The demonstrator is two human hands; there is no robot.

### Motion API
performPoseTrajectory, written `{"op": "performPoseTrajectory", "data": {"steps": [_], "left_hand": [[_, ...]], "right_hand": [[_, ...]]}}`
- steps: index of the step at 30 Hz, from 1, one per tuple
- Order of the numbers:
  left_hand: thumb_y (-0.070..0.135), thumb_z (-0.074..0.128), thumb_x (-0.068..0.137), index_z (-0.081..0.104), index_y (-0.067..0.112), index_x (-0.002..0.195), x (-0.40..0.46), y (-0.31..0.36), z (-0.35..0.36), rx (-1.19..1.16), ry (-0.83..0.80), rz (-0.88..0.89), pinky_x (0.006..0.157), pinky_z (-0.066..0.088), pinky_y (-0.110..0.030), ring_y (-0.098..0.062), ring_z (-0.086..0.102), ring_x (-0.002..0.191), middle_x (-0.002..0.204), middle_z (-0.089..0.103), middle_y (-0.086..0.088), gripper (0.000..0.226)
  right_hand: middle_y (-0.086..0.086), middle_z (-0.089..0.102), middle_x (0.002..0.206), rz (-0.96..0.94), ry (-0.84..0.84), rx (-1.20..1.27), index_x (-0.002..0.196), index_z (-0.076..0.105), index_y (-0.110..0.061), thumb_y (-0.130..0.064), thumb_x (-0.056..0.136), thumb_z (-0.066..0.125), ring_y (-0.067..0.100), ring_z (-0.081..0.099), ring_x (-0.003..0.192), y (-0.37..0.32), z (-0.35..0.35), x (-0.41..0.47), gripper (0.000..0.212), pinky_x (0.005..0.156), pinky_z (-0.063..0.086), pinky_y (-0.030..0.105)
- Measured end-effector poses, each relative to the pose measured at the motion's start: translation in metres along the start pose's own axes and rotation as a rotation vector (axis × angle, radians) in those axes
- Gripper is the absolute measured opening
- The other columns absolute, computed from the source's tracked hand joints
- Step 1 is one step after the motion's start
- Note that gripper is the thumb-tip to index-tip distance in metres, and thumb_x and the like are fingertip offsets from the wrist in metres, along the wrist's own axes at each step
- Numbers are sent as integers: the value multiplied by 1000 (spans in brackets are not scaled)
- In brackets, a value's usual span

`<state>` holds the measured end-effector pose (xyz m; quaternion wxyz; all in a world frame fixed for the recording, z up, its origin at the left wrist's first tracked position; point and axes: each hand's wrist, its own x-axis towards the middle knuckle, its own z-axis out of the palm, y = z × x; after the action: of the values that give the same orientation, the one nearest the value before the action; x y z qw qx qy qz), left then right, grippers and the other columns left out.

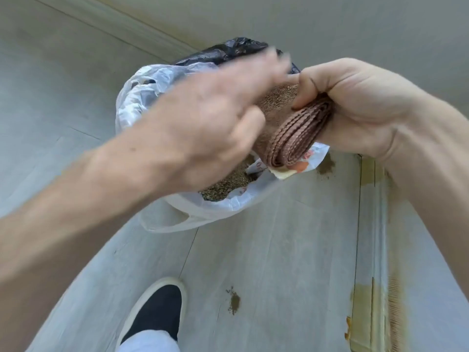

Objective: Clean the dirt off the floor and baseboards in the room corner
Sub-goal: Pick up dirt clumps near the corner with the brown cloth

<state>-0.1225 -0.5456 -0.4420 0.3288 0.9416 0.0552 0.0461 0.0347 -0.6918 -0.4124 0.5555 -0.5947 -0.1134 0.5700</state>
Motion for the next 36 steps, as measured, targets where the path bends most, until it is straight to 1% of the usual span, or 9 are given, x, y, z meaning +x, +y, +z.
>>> {"op": "performPoseTrajectory", "data": {"steps": [3, 6, 12, 14, 17, 21, 26, 29, 36], "left_hand": [[29, 29, 86, 49, 32, 141, 4, -7, 5, 178, -96, -141, 107, 47, -49, -35, 56, 128, 145, 59, -8, 59], [17, 31, 83, 33, 32, 159, 2, 3, 2, 22, 54, -36, 121, 32, -30, -17, 41, 145, 160, 44, 4, 77], [12, 31, 84, 31, 32, 159, 3, -1, -1, 74, 77, -59, 117, 39, -41, -24, 44, 143, 159, 46, 2, 78], [17, 25, 83, 25, 36, 161, 4, -3, 5, 104, -32, 28, 124, 31, -39, -13, 32, 151, 166, 29, 13, 80], [20, 34, 83, 54, 32, 139, 7, -13, 8, 358, -167, -132, 101, 51, -54, -35, 57, 127, 143, 60, -4, 61], [26, 40, 90, 57, 30, 139, 3, -2, 3, -117, 282, -120, 100, 51, -41, -23, 64, 117, 129, 69, 3, 52], [37, 50, 107, 66, 15, 123, -9, 41, 31, -1269, 20, -346, 96, 59, -48, -32, 71, 109, 120, 73, -11, 32], [29, 50, 109, 57, 14, 138, -18, 56, 49, -1437, -28, -233, 87, 61, -40, -30, 73, 107, 121, 74, -13, 34], [21, 50, 107, 63, 13, 131, -31, 72, 84, -1385, -123, -166, 77, 57, -28, -12, 70, 95, 111, 75, -1, 28]], "right_hand": [[19, 45, 116, 9, 43, -66, 128, 44, -6, 11, 85, 31, 32, 53, 104, -2, 6, -4, 48, 97, 54, 37], [18, 48, 114, 23, 72, -82, 121, 46, -4, 10, 84, 27, 27, 61, 102, -3, 10, -8, 43, 90, 60, 35], [19, 48, 112, 26, 134, -154, 122, 46, -5, 11, 76, 38, 32, 56, 101, -6, 8, -11, 50, 85, 56, 35], [22, 51, 108, -14, 213, -181, 121, 50, 6, 10, 63, 47, 33, 58, 97, -5, 7, -13, 58, 83, 56, 34], [24, 41, 99, -120, 337, -348, 124, 30, 33, 7, 49, 55, 41, 46, 87, -5, 8, -22, 83, 74, 43, 39], [15, 50, 103, -256, 460, -441, 128, 37, 26, 5, 58, 55, 42, 51, 88, 1, 18, -41, 75, 75, 33, 39], [-5, 60, 146, -487, 627, -733, 153, 39, -6, 1, 82, 57, 0, 57, 130, 45, 61, -66, 74, 107, 50, 32], [-29, 47, 148, -553, 672, -655, 161, 28, -22, -12, 87, 72, -18, 40, 136, 84, 72, -88, 87, 113, 42, 22], [-15, 57, 146, -651, 787, -262, 149, 43, -22, -24, 87, 78, 8, 53, 137, 132, 72, -120, 71, 104, 49, 20]]}}
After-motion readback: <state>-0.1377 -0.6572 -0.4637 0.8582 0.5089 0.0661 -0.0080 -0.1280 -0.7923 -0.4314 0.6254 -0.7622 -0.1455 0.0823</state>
